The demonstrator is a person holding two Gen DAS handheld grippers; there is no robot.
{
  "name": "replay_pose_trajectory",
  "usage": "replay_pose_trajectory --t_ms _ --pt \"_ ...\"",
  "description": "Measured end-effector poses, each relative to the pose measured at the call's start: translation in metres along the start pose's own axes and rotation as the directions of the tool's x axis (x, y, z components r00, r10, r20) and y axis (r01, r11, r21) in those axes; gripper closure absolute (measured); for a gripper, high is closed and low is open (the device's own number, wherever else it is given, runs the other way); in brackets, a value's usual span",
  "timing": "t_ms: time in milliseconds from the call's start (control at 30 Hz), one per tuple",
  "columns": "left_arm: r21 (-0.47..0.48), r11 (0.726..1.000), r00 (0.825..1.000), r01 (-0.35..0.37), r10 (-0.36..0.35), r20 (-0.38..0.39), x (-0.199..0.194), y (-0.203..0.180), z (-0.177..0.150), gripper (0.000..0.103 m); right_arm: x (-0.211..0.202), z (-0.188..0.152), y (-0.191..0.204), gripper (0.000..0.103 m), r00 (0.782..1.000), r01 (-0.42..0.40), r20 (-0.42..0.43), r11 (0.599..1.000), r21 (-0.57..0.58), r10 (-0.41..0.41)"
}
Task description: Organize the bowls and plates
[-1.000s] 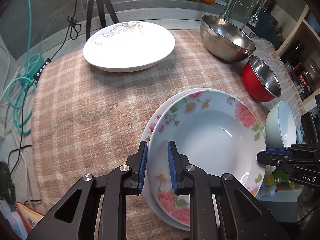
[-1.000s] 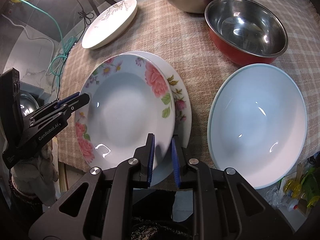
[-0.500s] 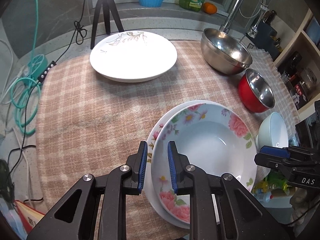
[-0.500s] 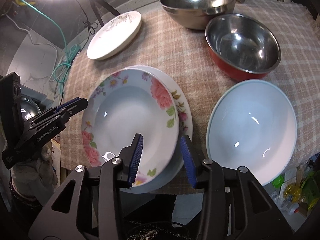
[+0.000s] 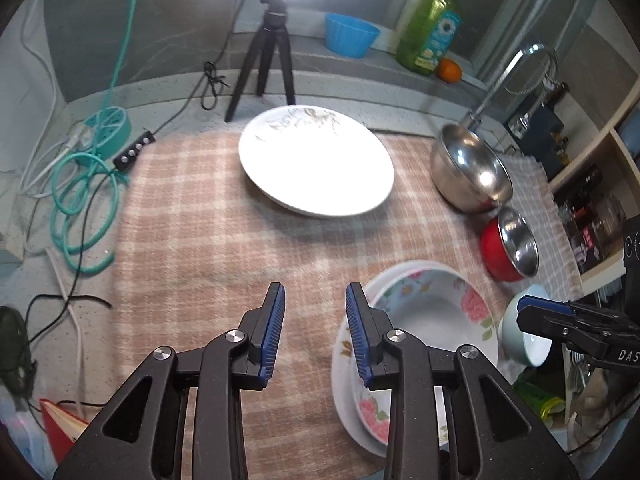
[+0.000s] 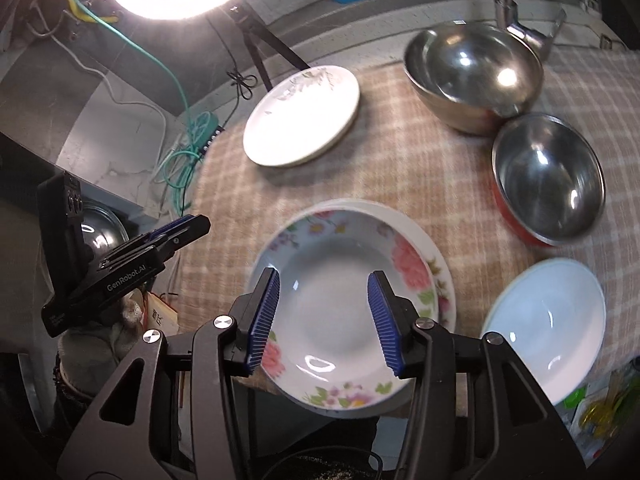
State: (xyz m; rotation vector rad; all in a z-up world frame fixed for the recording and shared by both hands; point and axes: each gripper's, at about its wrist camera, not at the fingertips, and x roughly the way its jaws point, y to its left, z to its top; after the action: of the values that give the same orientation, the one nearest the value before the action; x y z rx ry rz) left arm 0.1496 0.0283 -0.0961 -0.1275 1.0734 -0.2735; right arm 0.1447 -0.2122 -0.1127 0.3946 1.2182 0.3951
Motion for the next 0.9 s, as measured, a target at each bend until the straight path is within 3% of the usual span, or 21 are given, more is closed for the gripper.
replay_pose_trajectory --t_ms 67,200,367,533,767,900 --pt "-0.009 1.000 1.000 -0.008 0.008 0.013 -0.003 0.008 0.008 0.073 0.001 0.011 0.006 0.055 1.000 -0.014 0.011 1.000 -0.004 0.014" --pt "-0.020 1.000 1.000 -0.011 0.011 0.023 -0.002 0.023 0.027 0.059 0.009 0.037 0.016 0.050 0.999 -0.039 0.025 0.999 -0.008 0.039" --pt "-0.062 0.998 1.000 0.020 -0.020 0.006 0.015 0.050 0.059 0.059 0.030 0.068 0.018 0.048 0.998 -0.063 0.026 0.998 0.027 0.063" --pt "-0.093 0.996 1.000 0.015 -0.015 0.005 0.043 0.068 0.084 0.059 0.064 0.097 0.007 0.048 1.000 -0.017 0.025 0.998 0.066 0.015" --pt "-0.024 0.999 0.999 -0.031 0.031 -0.021 0.091 0.068 0.106 0.059 0.094 0.125 -0.006 0.048 0.997 0.071 0.024 0.996 0.057 -0.072" --pt "-0.096 0.995 0.999 -0.004 -0.001 -0.051 0.116 0.082 0.117 0.059 0.112 0.138 -0.016 0.048 0.995 0.094 0.007 0.993 0.075 -0.095"
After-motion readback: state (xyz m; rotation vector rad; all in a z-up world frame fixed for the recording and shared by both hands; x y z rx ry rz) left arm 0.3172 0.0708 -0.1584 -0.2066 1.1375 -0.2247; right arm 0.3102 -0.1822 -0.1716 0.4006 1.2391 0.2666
